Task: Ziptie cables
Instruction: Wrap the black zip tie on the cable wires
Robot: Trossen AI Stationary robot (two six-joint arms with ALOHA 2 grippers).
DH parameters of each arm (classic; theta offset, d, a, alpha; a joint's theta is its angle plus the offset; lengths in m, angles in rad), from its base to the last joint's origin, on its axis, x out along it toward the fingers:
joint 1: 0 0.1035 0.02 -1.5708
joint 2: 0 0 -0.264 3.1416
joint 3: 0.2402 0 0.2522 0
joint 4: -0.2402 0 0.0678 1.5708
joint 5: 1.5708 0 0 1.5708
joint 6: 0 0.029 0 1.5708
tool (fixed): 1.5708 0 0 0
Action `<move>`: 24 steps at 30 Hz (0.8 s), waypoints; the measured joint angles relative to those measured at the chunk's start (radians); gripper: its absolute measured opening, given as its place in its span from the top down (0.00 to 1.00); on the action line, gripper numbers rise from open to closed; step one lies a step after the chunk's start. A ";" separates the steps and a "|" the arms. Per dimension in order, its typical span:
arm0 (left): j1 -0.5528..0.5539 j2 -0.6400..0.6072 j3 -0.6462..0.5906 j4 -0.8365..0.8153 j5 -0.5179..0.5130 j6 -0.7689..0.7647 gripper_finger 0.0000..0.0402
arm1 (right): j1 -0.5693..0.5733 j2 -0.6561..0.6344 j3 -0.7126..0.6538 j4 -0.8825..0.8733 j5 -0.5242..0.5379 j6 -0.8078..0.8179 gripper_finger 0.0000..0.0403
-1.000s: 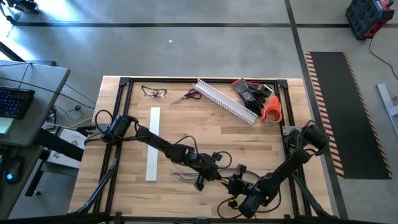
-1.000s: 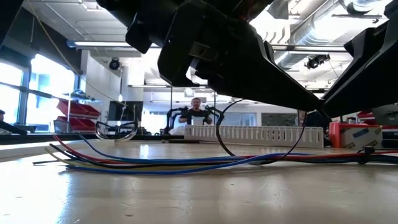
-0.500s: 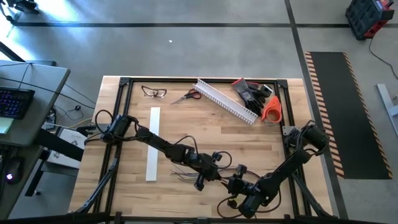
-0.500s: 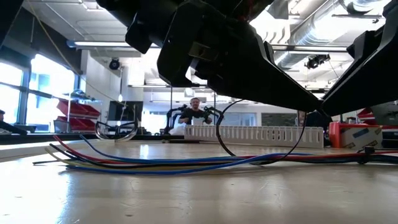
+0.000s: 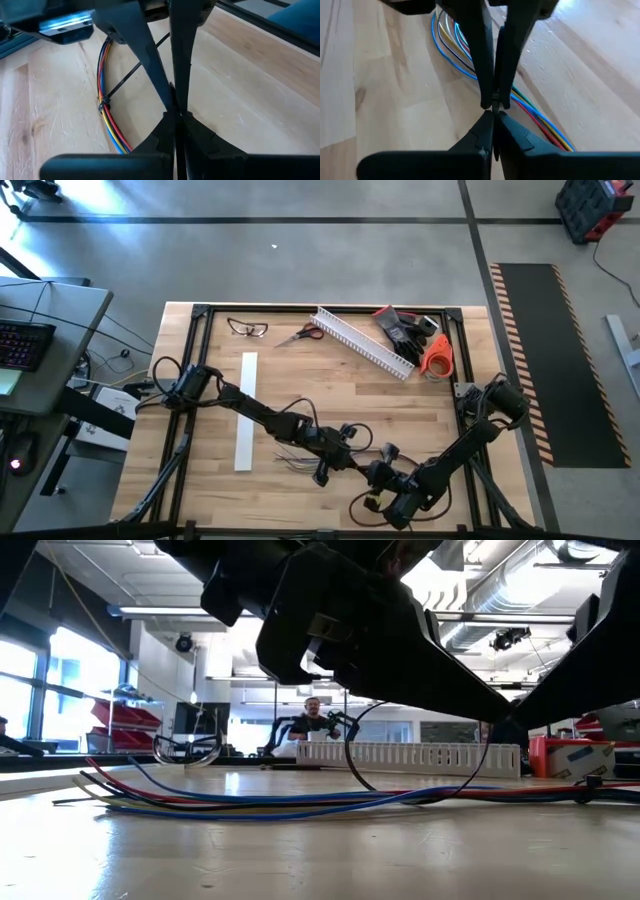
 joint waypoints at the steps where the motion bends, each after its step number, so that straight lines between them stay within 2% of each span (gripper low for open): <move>1: 0.000 -0.002 0.000 -0.002 -0.004 0.000 1.00 | 0.004 0.000 -0.005 0.000 -0.003 0.025 1.00; 16: 0.003 -0.008 -0.001 -0.044 -0.028 0.009 1.00 | 0.182 0.043 -0.029 -0.065 -0.102 0.496 1.00; 18: 0.003 -0.008 -0.001 -0.043 -0.028 0.009 1.00 | 0.192 0.043 -0.029 -0.056 -0.091 0.507 1.00; 21: 0.003 -0.008 -0.001 -0.041 -0.028 0.012 1.00 | 0.178 0.043 -0.029 -0.046 -0.013 0.477 1.00; 24: 0.003 -0.008 -0.001 -0.035 -0.028 0.011 1.00 | 0.145 0.043 -0.022 -0.030 0.061 0.341 0.99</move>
